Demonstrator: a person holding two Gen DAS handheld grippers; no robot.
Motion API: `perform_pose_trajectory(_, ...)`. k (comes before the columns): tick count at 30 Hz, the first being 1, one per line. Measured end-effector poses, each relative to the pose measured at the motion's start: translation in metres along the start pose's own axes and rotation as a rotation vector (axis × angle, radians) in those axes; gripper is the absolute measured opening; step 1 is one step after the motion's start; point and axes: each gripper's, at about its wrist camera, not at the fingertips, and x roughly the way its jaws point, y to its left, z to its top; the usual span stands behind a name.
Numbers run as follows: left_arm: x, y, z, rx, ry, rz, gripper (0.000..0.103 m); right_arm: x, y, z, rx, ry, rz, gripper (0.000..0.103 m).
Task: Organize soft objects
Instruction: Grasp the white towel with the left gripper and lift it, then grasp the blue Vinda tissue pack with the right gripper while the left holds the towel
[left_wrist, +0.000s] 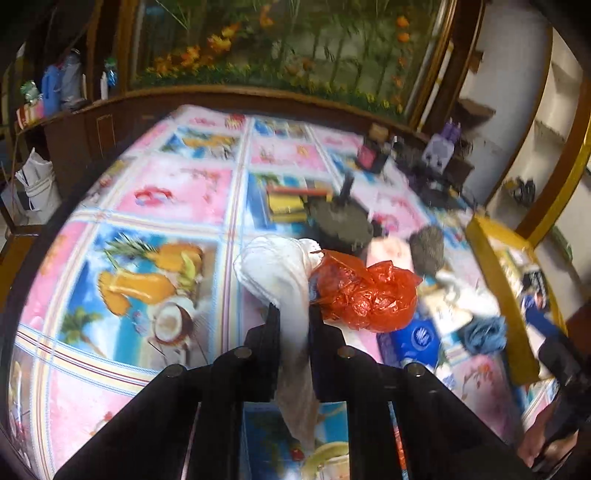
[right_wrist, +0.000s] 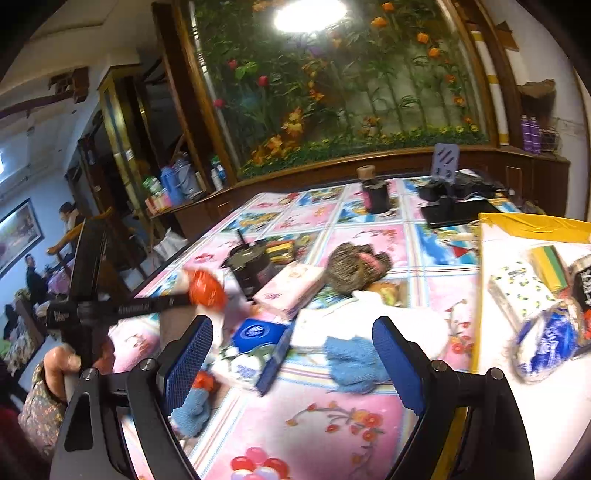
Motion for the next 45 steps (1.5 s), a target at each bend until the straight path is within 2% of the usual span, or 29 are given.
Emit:
perform_pose_trajectory(6, -0.025, 0.001, 0.007, -0.015, -0.121, -0.037, 0.013, 0.021, 0.023, -0.008, -0.008, 0.109, 0.138, 0.091)
perform_pose_trajectory(10, -0.016, -0.01, 0.005, 0.044, -0.081, 0.017, 0.013, 0.034, 0.045, -0.013, -0.049, 0.156, 0.17, 0.091)
perform_pose_trajectory(16, -0.018, -0.003, 0.005, 0.003, -0.083, -0.01, 0.013, 0.041, 0.041, -0.014, -0.016, 0.172, 0.166, 0.091)
perform_pose_trajectory(23, -0.019, 0.0, 0.005, -0.012, -0.086, -0.011, 0.013, 0.066, 0.031, -0.011, 0.042, 0.262, 0.101, 0.091)
perform_pose_trajectory(29, -0.017, -0.002, 0.005, -0.007, -0.08, -0.015, 0.013, 0.097, 0.041, -0.004, 0.007, 0.322, 0.027, 0.091)
perform_pose_trajectory(33, -0.016, -0.004, 0.005, 0.001, -0.077, -0.019, 0.013, 0.121, 0.052, -0.008, -0.07, 0.387, -0.088, 0.09)
perform_pose_trajectory(34, -0.016, -0.005, 0.005, 0.002, -0.078, -0.02, 0.013, 0.124, 0.053, -0.011, -0.086, 0.396, -0.116, 0.075)
perform_pose_trajectory(35, -0.016, -0.005, 0.005, 0.005, -0.077, -0.021, 0.013, 0.123, 0.053, -0.012, -0.102, 0.387, -0.138, 0.066)
perform_pose_trajectory(37, -0.016, -0.006, 0.005, 0.009, -0.076, -0.025, 0.013, 0.117, 0.047, -0.009, -0.08, 0.358, -0.134, 0.065)
perform_pose_trajectory(39, -0.016, -0.006, 0.004, 0.013, -0.075, -0.03, 0.013, 0.108, 0.037, -0.003, -0.029, 0.314, -0.089, 0.065)
perform_pose_trajectory(42, -0.019, -0.006, 0.004, 0.007, -0.082, -0.062, 0.013, 0.084, 0.028, 0.011, 0.025, 0.174, -0.005, 0.065)
perform_pose_trajectory(45, -0.022, -0.005, 0.005, -0.005, -0.097, -0.087, 0.013, 0.065, 0.029, 0.019, 0.01, 0.063, -0.013, 0.065)
